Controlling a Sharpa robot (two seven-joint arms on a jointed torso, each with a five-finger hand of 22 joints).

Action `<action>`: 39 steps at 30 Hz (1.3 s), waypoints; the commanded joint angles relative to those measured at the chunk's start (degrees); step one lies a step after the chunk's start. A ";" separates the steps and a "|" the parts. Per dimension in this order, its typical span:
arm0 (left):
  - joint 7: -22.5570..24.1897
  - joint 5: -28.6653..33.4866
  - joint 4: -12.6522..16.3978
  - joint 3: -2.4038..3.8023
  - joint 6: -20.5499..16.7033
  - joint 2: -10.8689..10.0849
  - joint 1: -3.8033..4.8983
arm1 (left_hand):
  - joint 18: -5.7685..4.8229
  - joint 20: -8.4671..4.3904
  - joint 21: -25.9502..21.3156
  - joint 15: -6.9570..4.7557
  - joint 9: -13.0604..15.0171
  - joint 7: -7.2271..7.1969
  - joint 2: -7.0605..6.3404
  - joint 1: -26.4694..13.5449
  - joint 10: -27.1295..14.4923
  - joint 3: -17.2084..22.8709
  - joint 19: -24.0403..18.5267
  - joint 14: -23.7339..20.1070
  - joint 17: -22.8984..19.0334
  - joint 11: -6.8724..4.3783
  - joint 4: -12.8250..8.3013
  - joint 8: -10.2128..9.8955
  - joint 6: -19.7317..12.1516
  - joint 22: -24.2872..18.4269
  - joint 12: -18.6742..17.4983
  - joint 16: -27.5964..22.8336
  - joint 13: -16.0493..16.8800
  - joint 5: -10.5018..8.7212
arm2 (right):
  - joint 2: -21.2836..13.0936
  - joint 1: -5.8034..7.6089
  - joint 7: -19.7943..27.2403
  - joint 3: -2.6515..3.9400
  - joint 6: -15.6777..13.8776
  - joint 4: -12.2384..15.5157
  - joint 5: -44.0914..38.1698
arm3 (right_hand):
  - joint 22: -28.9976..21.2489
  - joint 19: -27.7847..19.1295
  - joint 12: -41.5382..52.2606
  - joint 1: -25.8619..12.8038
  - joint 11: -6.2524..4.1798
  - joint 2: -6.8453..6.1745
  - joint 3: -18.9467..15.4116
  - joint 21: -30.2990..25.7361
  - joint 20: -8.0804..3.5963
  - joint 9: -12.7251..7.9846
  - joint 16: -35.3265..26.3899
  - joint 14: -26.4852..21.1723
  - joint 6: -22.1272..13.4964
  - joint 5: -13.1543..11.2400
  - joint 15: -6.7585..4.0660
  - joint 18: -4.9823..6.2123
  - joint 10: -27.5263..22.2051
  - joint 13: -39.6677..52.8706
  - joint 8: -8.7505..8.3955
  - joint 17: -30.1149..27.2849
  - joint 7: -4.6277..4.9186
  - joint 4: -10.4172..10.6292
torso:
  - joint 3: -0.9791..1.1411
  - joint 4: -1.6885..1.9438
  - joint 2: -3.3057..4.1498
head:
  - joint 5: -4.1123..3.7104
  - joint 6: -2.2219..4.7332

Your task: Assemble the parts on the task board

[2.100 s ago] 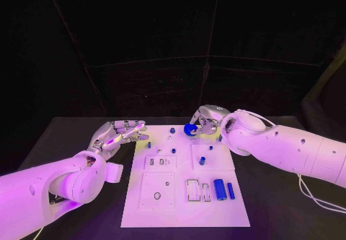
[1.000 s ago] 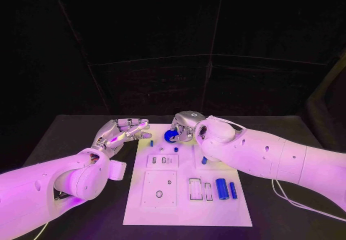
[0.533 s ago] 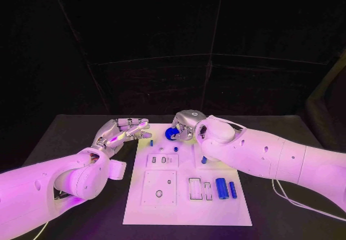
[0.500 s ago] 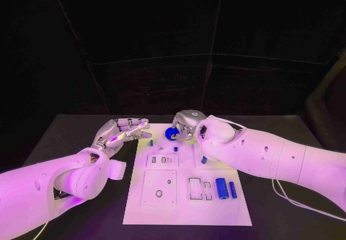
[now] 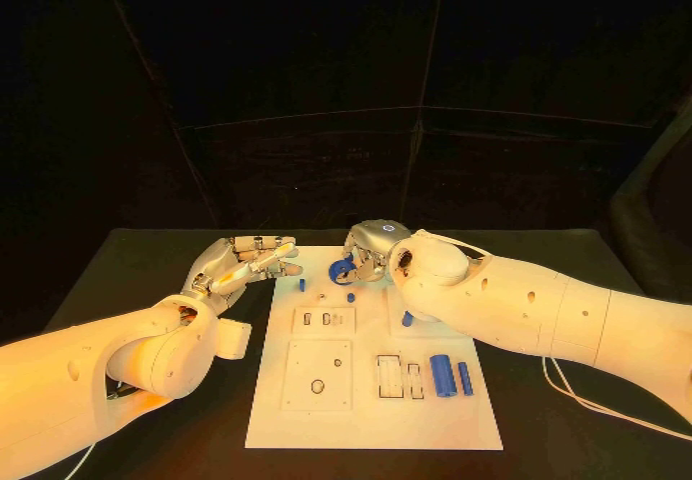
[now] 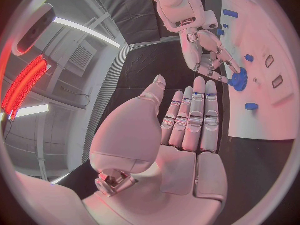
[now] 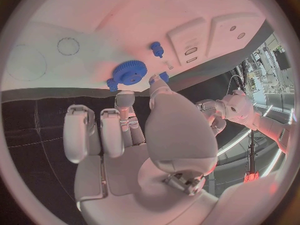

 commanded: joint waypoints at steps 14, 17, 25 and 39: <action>0.18 -0.28 -0.01 0.04 1.07 -0.37 0.09 | 0.40 0.27 -0.32 0.37 -0.04 0.22 0.86 0.07 0.15 0.04 0.24 0.25 0.18 0.17 -0.68 -0.37 0.12 -0.07 -0.32 -0.40 -0.04 -0.26 | -12.51 0.09 15.29 -0.04 -9.30 6.43 17.76 | 3.28 0.17 3.29 5.07 -0.19 3.41 -0.81 0.06 0.14 0.11 -0.11 3.05 0.52 3.77 -0.01 -0.45 1.05 3.12 0.18 0.81 -0.39 -3.02 | 0.05 -0.48 -0.11 | -0.36 0.73; 0.10 -0.28 0.01 0.04 1.45 -0.46 0.10 | 0.49 -0.02 -0.15 -0.06 0.05 -0.15 1.12 0.04 1.00 0.08 1.05 1.47 0.59 -0.22 -1.02 -0.27 0.74 0.05 -0.17 -0.15 0.05 -0.25 | -17.01 0.10 20.02 -0.05 -7.15 6.95 23.62 | 3.15 0.04 3.32 8.23 -0.30 3.41 -0.34 -0.03 0.04 0.11 -0.21 3.02 0.64 3.47 -0.11 -0.42 0.94 3.32 0.18 0.72 -0.43 -5.25 | 0.11 -0.85 -0.19 | -0.30 0.84; 0.01 -0.28 -0.47 0.04 2.17 -0.21 0.10 | 0.46 -0.52 0.01 -0.55 0.08 -0.61 1.50 -0.15 2.52 0.10 2.21 2.72 1.14 -0.74 -1.45 -0.19 1.74 0.12 0.02 -0.12 0.14 -0.26 | -23.01 0.09 25.33 -0.08 -4.63 4.45 27.65 | 3.16 0.02 3.64 9.60 -0.55 2.78 -0.84 -0.06 -0.09 0.11 -0.08 3.09 1.00 3.38 -0.28 -0.42 1.18 3.72 0.18 1.11 -0.75 -6.63 | 0.51 -1.21 -0.11 | -0.31 1.16; 0.02 -0.28 -2.05 0.03 2.42 0.47 0.07 | 0.44 -0.59 -0.08 -0.63 0.08 -0.81 1.61 -0.18 3.01 0.13 2.32 2.75 1.22 -0.90 -1.58 -0.18 2.05 0.08 0.06 -0.31 0.15 -0.26 | -24.20 -1.76 27.15 -0.11 -2.07 0.87 27.72 | 3.05 -0.07 3.25 9.54 -0.43 2.59 -1.41 -0.12 -0.13 -0.03 -0.07 3.10 0.30 3.33 -0.25 -0.40 1.02 3.47 -0.14 1.20 -0.54 -6.80 | 0.53 -1.28 -0.09 | -0.37 0.72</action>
